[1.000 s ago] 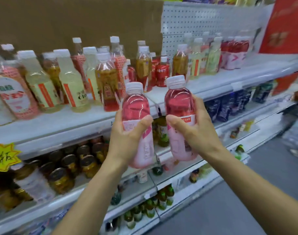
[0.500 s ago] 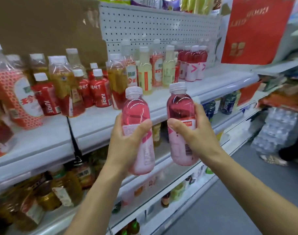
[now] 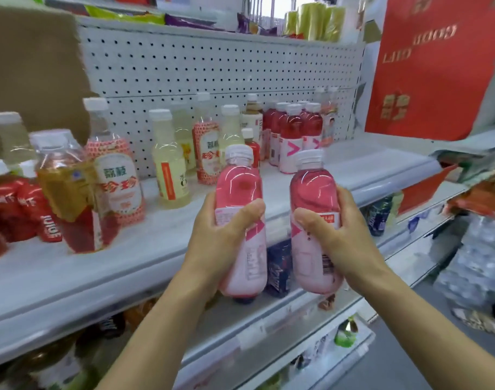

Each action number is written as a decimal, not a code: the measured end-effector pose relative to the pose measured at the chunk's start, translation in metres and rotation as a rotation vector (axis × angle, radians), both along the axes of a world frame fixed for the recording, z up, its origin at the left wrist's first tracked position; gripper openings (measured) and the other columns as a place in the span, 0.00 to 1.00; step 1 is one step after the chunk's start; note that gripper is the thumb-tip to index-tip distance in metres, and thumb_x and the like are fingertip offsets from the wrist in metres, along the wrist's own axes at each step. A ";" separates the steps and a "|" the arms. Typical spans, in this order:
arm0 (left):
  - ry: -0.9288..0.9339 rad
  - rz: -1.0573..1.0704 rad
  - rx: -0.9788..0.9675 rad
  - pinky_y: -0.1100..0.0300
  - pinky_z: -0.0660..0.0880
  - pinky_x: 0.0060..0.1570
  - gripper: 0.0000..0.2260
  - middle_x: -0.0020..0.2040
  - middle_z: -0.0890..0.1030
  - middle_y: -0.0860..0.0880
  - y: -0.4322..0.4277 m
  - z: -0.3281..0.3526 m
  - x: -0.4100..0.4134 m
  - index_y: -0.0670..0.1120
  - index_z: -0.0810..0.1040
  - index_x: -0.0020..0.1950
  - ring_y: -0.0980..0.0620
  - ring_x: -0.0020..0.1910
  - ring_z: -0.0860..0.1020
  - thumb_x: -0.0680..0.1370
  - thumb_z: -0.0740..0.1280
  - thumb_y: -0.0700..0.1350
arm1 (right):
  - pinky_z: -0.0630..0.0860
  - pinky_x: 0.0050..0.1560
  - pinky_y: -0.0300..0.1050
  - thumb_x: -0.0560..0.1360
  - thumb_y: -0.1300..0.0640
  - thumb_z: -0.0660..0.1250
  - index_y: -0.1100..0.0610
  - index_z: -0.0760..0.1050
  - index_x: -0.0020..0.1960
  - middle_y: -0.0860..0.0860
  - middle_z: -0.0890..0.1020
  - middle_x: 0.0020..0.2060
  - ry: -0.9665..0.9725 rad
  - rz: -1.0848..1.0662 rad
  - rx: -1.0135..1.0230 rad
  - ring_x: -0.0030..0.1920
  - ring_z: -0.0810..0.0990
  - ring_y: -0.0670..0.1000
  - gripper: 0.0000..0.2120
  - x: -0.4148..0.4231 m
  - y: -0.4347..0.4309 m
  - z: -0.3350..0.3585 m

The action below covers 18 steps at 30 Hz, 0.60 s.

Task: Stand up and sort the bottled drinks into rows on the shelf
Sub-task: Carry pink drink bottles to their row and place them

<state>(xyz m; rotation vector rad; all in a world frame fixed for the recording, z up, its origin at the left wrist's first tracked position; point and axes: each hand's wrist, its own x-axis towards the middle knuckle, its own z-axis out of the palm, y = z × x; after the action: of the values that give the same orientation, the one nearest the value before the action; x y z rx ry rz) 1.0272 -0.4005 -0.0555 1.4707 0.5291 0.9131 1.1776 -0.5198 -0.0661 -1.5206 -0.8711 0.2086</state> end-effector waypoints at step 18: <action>-0.033 0.390 0.068 0.62 0.77 0.47 0.22 0.52 0.83 0.55 0.013 0.022 0.278 0.55 0.73 0.60 0.61 0.47 0.83 0.70 0.78 0.52 | 0.79 0.49 0.45 0.69 0.50 0.77 0.51 0.70 0.61 0.47 0.82 0.50 0.012 0.252 0.059 0.48 0.82 0.45 0.25 0.285 0.060 0.053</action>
<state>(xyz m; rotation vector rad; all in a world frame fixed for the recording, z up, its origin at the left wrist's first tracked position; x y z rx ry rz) 1.3050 -0.3876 -0.0332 1.4349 0.7838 1.2677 1.4624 -0.4598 -0.0134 -1.3517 -1.0503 0.3720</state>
